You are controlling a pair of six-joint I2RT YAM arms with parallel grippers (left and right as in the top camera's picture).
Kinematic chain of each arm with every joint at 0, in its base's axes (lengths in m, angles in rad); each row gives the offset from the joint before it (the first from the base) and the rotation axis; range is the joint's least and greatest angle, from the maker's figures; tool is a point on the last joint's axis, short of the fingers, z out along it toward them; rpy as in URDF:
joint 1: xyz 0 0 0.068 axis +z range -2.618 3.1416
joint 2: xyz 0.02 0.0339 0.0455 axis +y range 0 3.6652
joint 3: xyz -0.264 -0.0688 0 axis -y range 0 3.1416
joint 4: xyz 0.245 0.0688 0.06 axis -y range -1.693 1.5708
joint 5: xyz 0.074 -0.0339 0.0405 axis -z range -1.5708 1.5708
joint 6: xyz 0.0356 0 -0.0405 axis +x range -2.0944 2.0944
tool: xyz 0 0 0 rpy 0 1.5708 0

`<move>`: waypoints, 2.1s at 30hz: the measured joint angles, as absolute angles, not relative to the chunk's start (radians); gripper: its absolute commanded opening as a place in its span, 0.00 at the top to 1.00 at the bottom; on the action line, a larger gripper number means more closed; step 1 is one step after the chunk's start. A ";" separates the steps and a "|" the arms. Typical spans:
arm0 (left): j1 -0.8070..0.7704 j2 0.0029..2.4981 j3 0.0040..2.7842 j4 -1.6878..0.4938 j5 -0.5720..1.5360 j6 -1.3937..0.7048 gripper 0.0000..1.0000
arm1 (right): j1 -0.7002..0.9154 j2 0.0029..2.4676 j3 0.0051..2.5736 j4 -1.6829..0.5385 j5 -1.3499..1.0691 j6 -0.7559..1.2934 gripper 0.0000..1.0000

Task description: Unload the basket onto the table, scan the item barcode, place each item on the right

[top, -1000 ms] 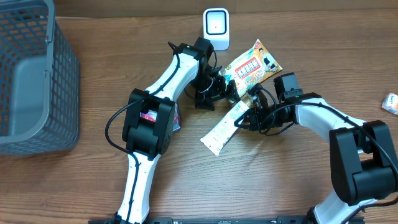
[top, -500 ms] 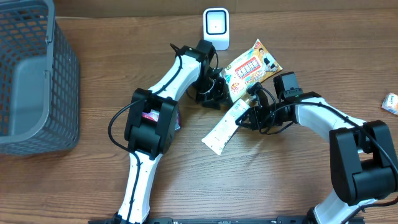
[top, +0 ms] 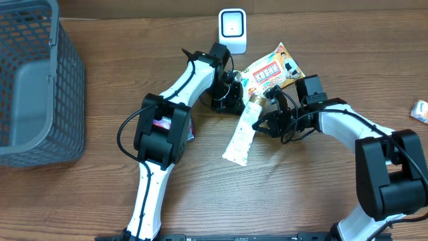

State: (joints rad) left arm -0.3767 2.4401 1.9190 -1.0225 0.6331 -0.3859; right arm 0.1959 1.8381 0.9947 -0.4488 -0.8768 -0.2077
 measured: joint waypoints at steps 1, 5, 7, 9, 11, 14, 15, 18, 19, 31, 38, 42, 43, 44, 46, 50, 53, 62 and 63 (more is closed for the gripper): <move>-0.373 2.440 1.919 -1.023 0.634 -0.387 0.90 | 0.189 1.838 0.994 -0.446 -0.911 -0.219 0.96; -0.371 2.440 1.918 -1.024 0.632 -0.390 0.96 | 0.176 1.838 0.995 -0.447 -1.024 -0.237 0.96; -0.370 2.441 1.917 -1.024 0.632 -0.392 0.96 | 0.172 1.838 0.997 -0.445 -1.084 -0.228 0.96; -0.366 2.442 1.917 -1.024 0.635 -0.397 0.96 | 0.172 1.838 1.000 -0.445 -1.125 -0.199 0.96; -0.366 2.442 1.917 -1.024 0.636 -0.410 0.96 | 0.172 1.837 1.001 -0.457 -1.148 -0.171 0.81; -0.366 2.443 1.917 -1.024 0.638 -0.421 0.96 | 0.173 1.837 1.002 -0.484 -1.134 -0.126 0.50; -0.366 2.443 1.917 -1.024 0.640 -0.425 0.96 | 0.173 1.837 1.002 -0.489 -1.109 -0.094 0.48; -0.366 2.443 1.917 -1.024 0.640 -0.432 0.96 | 0.170 1.837 1.004 -0.518 -1.005 0.027 0.48; -0.366 2.443 1.917 -1.023 0.640 -0.434 0.96 | 0.169 1.837 1.004 -0.524 -0.987 0.045 0.49; -0.366 2.443 1.917 -1.023 0.636 -0.436 0.96 | 0.054 1.831 1.012 -0.787 -0.673 0.400 0.45; -0.366 2.443 1.917 -1.023 0.636 -0.436 0.96 | 0.028 1.828 1.013 -0.699 -0.557 0.548 0.21; -0.366 2.443 1.917 -1.024 0.636 -0.436 0.96 | 0.042 1.825 1.016 -0.548 -0.537 0.624 0.16; -0.366 2.443 1.917 -1.024 0.636 -0.437 0.96 | 0.049 1.825 1.016 -0.511 -0.532 0.638 0.16; -0.366 2.443 1.917 -1.024 0.636 -0.436 0.96 | 0.059 1.825 1.016 -0.475 -0.524 0.655 0.16; -0.366 2.443 1.917 -1.024 0.636 -0.437 0.96 | 0.086 1.825 1.016 -0.410 -0.513 0.689 0.16; -0.369 2.443 1.917 -1.024 0.636 -0.436 0.96 | 0.145 1.832 1.016 -0.308 -0.516 0.741 0.16; -0.374 2.443 1.917 -1.025 0.635 -0.437 0.96 | 0.178 1.855 1.016 -0.255 -0.538 0.767 0.16; -0.392 2.443 1.917 -1.031 0.631 -0.437 0.96 | 0.203 1.877 1.015 -0.034 -0.591 0.793 0.17; -0.394 2.443 1.917 -1.032 0.630 -0.437 0.96 | 0.202 1.877 1.015 -0.026 -0.596 0.797 0.18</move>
